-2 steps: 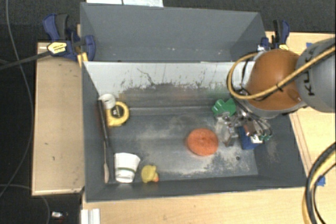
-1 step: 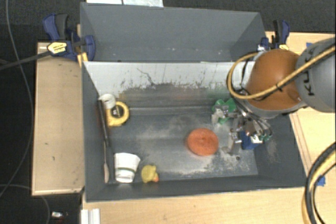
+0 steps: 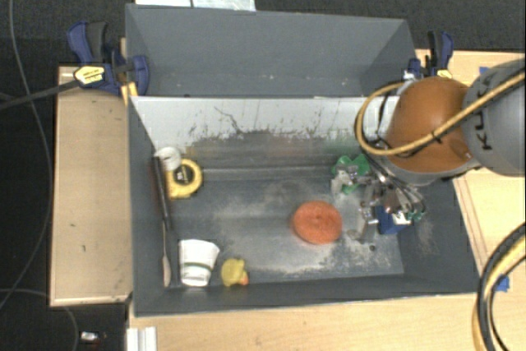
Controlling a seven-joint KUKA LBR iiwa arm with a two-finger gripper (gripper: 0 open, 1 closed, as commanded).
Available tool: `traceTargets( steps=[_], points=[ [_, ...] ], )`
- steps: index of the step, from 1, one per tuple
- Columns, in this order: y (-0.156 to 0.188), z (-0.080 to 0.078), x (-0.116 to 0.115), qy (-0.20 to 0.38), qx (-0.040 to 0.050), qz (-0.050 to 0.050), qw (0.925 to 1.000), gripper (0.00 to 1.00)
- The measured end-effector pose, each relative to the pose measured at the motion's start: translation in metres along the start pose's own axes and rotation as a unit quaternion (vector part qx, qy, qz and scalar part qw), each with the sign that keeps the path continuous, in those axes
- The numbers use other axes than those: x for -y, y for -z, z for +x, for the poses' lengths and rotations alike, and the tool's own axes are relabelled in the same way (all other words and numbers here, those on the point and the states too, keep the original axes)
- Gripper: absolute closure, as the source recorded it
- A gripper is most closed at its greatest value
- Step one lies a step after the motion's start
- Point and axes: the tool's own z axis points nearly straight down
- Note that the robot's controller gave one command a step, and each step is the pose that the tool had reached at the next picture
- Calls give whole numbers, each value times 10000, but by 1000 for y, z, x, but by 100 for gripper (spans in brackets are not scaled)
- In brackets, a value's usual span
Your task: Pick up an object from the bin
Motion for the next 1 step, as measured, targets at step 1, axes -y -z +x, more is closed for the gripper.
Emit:
traceTargets(
  steps=[1],
  points=[
    [-8,-8,-13,-299,7,5,9996,0]
  ],
)
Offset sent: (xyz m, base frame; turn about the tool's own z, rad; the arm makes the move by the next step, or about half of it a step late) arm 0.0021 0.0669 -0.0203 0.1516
